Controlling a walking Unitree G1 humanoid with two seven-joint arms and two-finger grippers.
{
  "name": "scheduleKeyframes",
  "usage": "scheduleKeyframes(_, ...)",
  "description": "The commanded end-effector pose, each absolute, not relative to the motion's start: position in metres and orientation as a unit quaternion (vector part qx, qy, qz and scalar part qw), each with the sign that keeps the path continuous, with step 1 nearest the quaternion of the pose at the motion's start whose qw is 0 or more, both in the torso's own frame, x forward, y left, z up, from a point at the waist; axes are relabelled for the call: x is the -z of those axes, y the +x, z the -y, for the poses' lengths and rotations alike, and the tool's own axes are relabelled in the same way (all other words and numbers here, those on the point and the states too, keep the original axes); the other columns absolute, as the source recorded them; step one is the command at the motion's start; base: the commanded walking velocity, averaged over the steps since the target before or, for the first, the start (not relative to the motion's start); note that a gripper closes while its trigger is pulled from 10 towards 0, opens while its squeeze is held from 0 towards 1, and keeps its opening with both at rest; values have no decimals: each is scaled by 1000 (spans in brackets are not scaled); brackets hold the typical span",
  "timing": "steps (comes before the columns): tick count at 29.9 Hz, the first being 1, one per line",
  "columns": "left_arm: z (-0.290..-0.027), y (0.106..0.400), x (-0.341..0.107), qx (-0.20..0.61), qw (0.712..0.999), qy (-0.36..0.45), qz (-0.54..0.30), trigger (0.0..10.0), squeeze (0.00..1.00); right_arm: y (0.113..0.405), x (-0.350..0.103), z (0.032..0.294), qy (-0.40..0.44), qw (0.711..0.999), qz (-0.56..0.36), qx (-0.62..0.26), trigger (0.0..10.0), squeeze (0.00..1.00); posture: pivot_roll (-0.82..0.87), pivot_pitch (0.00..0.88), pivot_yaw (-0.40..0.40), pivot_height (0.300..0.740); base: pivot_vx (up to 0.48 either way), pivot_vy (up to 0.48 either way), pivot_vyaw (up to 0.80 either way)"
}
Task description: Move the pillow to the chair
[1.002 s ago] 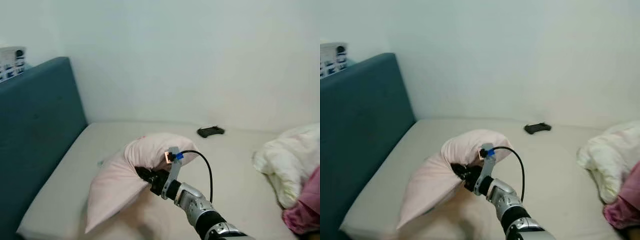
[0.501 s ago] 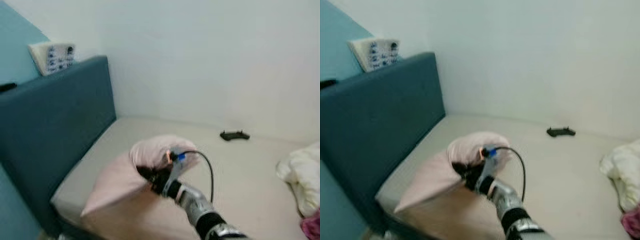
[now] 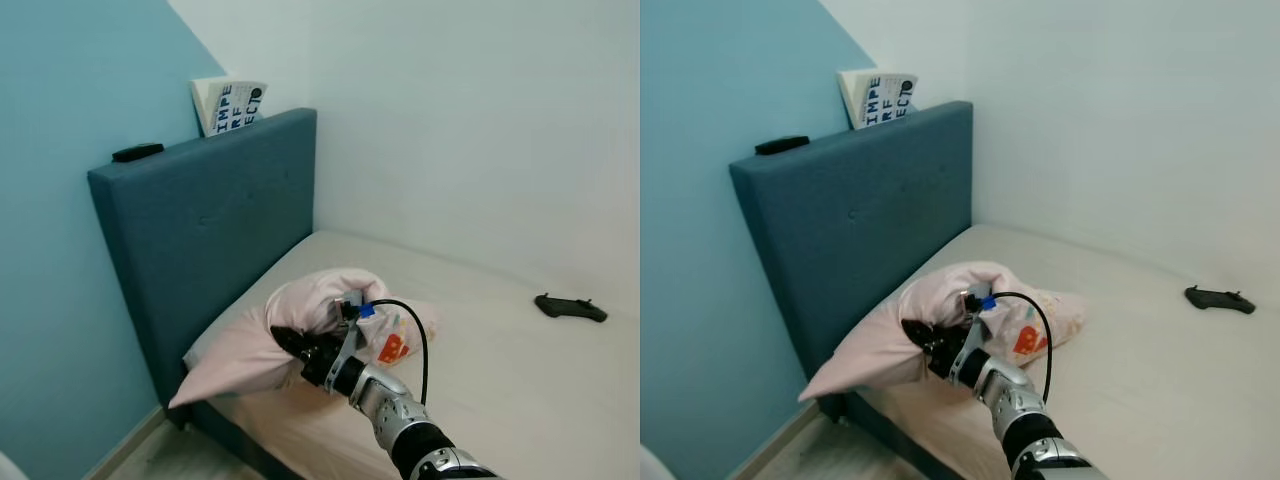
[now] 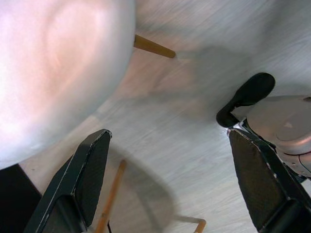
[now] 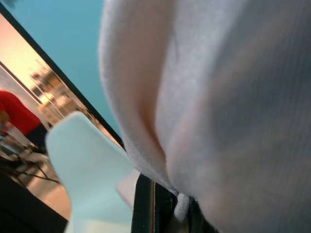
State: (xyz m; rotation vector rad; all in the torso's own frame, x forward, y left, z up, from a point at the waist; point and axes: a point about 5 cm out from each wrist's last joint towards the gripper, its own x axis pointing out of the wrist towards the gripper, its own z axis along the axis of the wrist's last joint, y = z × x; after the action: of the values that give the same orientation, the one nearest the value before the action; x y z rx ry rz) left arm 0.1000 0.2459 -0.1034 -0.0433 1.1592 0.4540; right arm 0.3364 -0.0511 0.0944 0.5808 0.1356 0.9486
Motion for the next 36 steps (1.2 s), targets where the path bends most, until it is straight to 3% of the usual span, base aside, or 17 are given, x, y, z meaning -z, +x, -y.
scheduleKeyframes(1,-245,104,102,-203,818,-12,-539,10000,0,339,-116,33,288,821,-23,-493,10000,0,90,0,-54,740,0,0,788)
scheduleKeyframes(5,-244,104,103,-200,818,-9,-539,10000,0,338,-129,27,291,796,3,-531,10000,0,89,1,-57,740,0,0,788)
scheduleKeyframes(12,-241,104,103,-196,819,-8,-539,10000,0,335,-136,22,290,777,15,-559,10000,0,93,4,-59,740,0,0,788)
scheduleKeyframes(13,-240,105,103,-194,820,-8,-538,10000,0,329,-136,15,283,760,12,-586,10000,0,94,4,-59,740,0,0,788)
scheduleKeyframes(14,-240,105,103,-194,820,-8,-538,10000,0,329,-136,15,283,760,12,-586,10000,0,94,4,-59,740,0,0,788)
scheduleKeyframes(16,-238,106,104,-191,821,-7,-537,10000,0,315,-136,4,270,716,5,-644,10000,0,101,10,-61,740,0,0,788)
scheduleKeyframes(17,-238,106,104,-191,821,-7,-537,10000,0,315,-136,4,270,716,5,-644,10000,0,101,10,-61,740,0,0,788)
scheduleKeyframes(18,-238,106,104,-190,822,-7,-537,10000,0,306,-136,0,261,686,1,-679,10000,0,103,11,-62,740,0,0,788)
scheduleKeyframes(19,-237,106,104,-188,822,-5,-537,10000,0,303,-142,2,260,668,8,-697,10000,0,106,14,-59,740,0,0,788)
scheduleKeyframes(21,-237,106,104,-188,822,-5,-537,10000,0,303,-142,2,260,668,8,-697,10000,0,106,14,-59,740,0,0,788)
scheduleKeyframes(23,-237,105,104,-182,823,-1,-538,10000,0,303,-156,10,259,644,26,-719,10000,0,103,13,-54,740,0,0,794)
scheduleKeyframes(30,-236,104,104,-175,824,1,-539,10000,0,309,-178,26,260,638,60,-723,10000,0,99,14,-52,740,0,0,800)
scheduleKeyframes(36,-235,103,105,-169,824,2,-540,10000,0,310,-247,54,356,569,195,-715,10000,0,100,12,-61,740,0,0,798)
